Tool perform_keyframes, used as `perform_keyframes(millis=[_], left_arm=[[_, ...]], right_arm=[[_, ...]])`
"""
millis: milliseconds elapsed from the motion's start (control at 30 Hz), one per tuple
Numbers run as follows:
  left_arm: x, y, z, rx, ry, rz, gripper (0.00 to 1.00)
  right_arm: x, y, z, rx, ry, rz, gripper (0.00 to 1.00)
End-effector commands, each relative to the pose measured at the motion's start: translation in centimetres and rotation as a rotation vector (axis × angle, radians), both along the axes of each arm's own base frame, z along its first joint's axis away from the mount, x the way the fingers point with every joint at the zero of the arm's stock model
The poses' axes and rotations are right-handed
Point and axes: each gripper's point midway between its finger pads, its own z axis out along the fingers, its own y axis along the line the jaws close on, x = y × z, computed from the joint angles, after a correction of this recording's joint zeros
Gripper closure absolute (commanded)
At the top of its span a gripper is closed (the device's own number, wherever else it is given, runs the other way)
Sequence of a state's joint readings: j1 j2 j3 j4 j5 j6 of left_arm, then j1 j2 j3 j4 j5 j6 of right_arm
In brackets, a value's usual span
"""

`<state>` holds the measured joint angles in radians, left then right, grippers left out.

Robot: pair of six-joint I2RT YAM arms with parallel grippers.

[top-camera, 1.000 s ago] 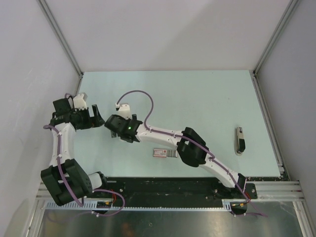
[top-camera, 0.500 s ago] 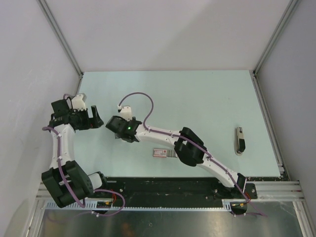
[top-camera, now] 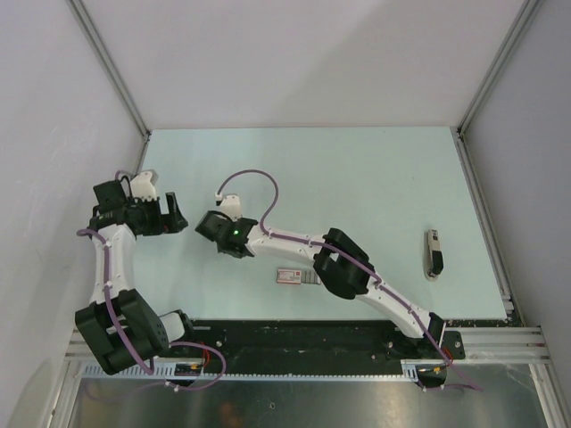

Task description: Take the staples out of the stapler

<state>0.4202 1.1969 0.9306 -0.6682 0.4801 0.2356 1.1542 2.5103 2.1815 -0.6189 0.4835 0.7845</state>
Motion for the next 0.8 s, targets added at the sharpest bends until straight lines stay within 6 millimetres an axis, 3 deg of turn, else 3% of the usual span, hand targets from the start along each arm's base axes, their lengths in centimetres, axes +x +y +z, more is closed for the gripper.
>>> perform_keyframes(millis=[0,200,467,767], left_arm=[[0.0,-0.5,0.0,0.005,-0.036,-0.092,0.0],[0.0,-0.8,0.0,0.016,-0.042,-0.114,0.01],[-0.2,-1.1,0.1,0.025,-0.051,-0.126,0.0],[-0.1,-1.3,0.4,0.029,-0.058,-0.132,0.01]], right_arm=[[0.4,0.5,5.0,0.064,-0.054,0.019,0.76],[0.3,0.7,6.9,0.091,-0.064,0.045,0.55],[0.0,0.6,7.1,0.083,-0.066,0.063,0.43],[0.0,0.1,7.2,0.076,-0.059,0.065,0.51]])
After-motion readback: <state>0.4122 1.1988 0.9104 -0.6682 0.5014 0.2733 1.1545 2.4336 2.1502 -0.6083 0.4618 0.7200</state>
